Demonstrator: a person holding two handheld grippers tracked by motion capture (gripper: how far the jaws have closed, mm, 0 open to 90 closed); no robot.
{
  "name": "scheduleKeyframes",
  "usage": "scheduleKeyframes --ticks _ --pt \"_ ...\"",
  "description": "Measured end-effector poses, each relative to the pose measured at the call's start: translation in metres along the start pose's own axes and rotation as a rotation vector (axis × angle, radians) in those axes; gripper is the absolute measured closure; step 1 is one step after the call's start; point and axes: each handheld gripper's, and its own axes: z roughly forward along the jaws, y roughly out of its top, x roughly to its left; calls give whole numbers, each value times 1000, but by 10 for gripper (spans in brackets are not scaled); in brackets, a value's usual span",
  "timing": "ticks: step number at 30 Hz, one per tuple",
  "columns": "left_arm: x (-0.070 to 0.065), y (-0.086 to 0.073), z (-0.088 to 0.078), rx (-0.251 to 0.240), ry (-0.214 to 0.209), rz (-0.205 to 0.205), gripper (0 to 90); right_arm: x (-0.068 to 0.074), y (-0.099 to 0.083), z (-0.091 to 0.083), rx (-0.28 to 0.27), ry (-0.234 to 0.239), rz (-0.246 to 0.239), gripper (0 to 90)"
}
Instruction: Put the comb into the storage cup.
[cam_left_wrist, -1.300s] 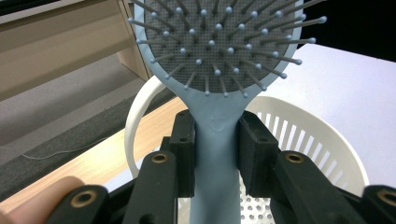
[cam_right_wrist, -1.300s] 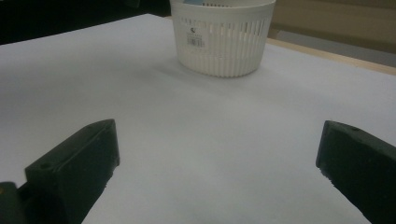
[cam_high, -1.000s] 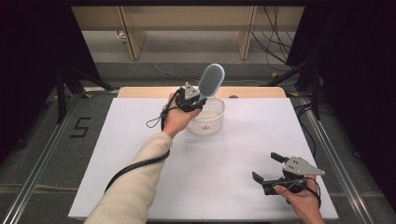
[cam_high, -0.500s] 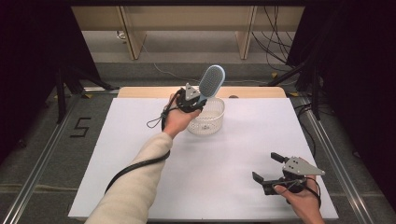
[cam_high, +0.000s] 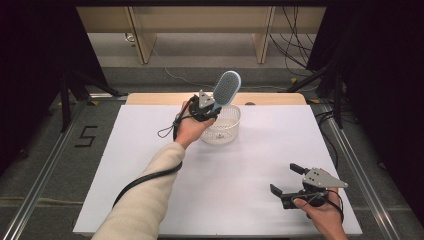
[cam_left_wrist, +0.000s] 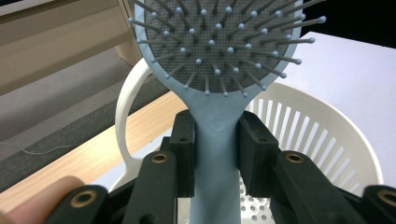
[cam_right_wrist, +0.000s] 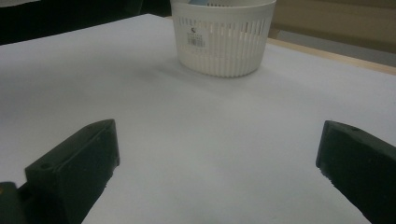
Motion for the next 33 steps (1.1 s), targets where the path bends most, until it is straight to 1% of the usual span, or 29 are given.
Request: scheduleKeyframes --ticks 17,22,33 --pt "0 -4 2 10 -3 -5 695 0 0 0 1 1 -2 2" --pt "0 -5 3 17 -3 1 695 0 0 0 1 1 -1 2" --pt "-1 -6 4 24 -8 2 695 0 0 0 2 2 -1 2"
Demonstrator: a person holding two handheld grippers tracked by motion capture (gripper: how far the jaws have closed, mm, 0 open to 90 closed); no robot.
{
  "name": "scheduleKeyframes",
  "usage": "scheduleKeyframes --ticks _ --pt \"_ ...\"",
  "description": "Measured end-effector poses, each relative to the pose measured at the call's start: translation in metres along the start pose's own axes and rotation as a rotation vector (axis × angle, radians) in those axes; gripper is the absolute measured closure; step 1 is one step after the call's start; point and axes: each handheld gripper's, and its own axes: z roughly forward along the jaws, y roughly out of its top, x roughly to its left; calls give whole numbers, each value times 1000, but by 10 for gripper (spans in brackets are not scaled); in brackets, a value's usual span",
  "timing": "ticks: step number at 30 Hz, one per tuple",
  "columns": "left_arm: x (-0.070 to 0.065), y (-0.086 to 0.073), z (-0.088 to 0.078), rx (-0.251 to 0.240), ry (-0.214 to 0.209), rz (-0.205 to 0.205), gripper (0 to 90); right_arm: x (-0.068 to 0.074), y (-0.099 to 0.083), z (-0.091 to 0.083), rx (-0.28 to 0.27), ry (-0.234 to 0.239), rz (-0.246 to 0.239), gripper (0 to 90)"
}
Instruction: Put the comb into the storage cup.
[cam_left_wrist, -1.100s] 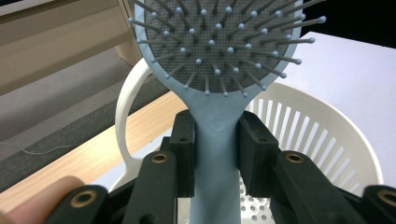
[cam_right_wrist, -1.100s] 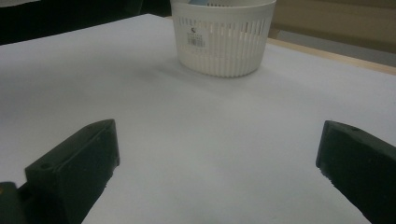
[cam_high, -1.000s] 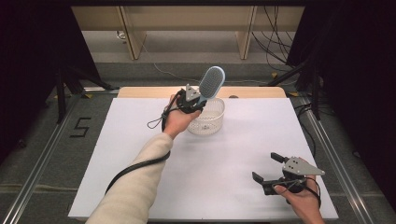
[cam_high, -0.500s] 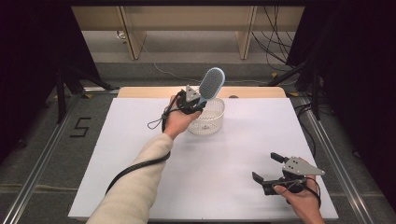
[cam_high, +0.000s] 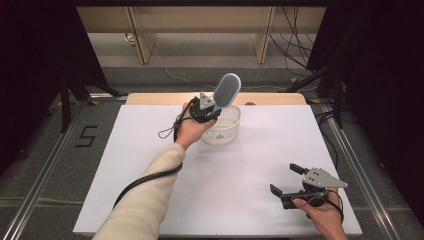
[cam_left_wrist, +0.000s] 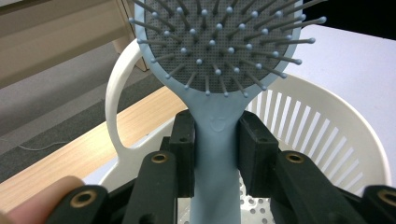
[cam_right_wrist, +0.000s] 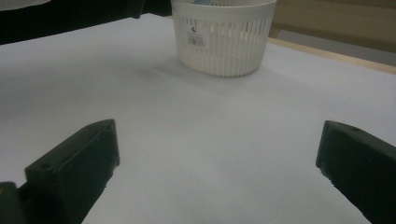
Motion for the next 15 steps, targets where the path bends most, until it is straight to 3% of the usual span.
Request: scheduleKeyframes --ticks 15 --pt "0 -1 1 31 -7 13 691 0 0 0 2 2 1 2"
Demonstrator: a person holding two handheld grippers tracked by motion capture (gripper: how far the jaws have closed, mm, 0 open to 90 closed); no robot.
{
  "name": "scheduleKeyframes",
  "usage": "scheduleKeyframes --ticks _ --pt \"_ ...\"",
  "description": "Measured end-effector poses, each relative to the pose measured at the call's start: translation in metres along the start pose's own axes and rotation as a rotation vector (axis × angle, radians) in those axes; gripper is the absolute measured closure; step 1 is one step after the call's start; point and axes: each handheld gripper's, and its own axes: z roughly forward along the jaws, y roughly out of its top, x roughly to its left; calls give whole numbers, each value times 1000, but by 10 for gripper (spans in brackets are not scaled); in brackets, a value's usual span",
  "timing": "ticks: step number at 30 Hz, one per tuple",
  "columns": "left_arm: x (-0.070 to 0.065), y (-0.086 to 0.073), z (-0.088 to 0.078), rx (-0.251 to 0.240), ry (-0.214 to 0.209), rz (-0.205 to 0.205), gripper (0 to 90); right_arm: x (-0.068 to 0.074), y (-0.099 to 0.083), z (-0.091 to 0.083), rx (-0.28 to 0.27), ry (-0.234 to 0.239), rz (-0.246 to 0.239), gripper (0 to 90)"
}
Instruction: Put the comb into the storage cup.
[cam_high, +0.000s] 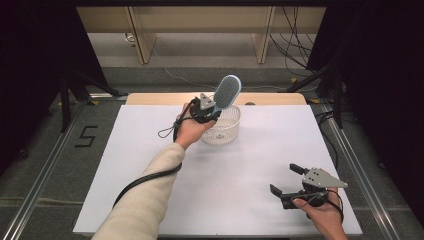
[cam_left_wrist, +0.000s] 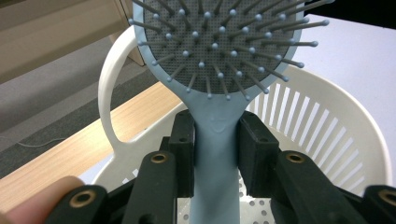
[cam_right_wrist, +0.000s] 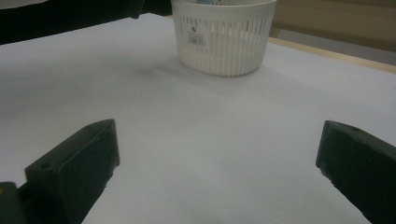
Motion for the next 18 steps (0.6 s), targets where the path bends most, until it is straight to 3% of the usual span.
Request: scheduleKeyframes --ticks 3,7,10,13,18 --pt "0 0 1 22 -20 -11 684 0 0 0 1 1 -1 2" --pt "3 -2 1 103 -37 -15 602 0 0 0 2 2 1 2" --pt "6 0 -5 96 -34 -33 524 0 0 0 3 2 1 2" --pt "10 3 -14 90 -9 -2 467 0 0 0 6 3 1 2" --pt "18 6 -31 79 -33 -36 413 0 0 1 5 -2 2 2"
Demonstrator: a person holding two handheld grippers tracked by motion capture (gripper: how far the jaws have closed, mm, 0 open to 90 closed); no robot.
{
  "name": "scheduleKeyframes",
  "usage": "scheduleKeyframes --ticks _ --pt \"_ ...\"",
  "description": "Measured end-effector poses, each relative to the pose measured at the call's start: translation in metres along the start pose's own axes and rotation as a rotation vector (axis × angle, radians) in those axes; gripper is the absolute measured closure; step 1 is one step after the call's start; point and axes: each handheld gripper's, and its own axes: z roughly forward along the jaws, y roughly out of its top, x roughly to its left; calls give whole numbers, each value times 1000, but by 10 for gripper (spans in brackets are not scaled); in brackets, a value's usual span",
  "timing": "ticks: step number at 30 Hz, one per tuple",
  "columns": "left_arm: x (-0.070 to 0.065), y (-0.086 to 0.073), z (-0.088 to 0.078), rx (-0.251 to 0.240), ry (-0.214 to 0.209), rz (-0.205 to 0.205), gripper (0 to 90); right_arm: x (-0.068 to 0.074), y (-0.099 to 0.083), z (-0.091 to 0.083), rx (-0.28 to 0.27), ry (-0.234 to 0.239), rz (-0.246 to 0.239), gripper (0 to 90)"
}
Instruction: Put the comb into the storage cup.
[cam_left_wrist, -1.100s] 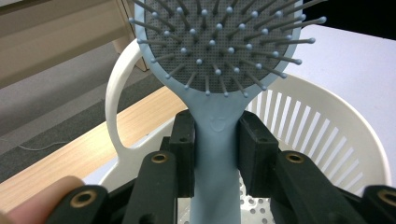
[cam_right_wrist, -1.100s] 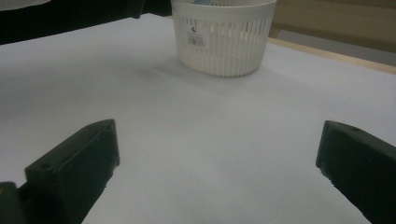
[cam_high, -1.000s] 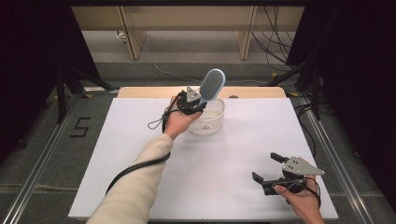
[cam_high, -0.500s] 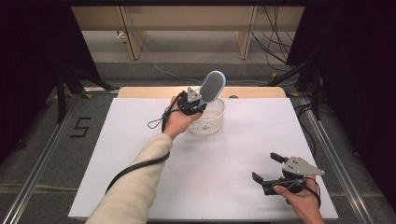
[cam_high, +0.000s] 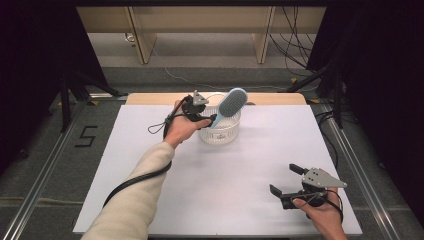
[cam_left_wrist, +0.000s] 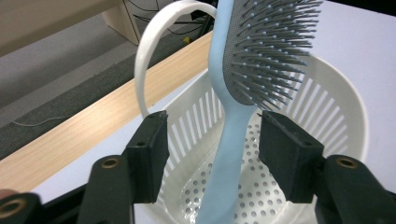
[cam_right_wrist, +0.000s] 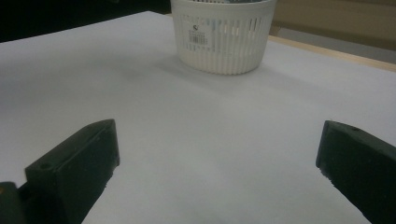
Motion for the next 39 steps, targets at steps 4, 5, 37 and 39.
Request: scheduleKeyframes --ticks 4,5,37,39 --pt "4 -3 -17 -9 -15 -31 353 0 0 0 3 -2 -4 2" --pt "6 -3 -21 -13 -12 -36 326 0 0 0 5 -4 -4 2" --pt "31 -66 -99 4 63 -95 0 -1 0 0 1 -16 7 2" --pt "32 -70 -100 7 68 -100 0 -1 0 0 1 -17 6 2"
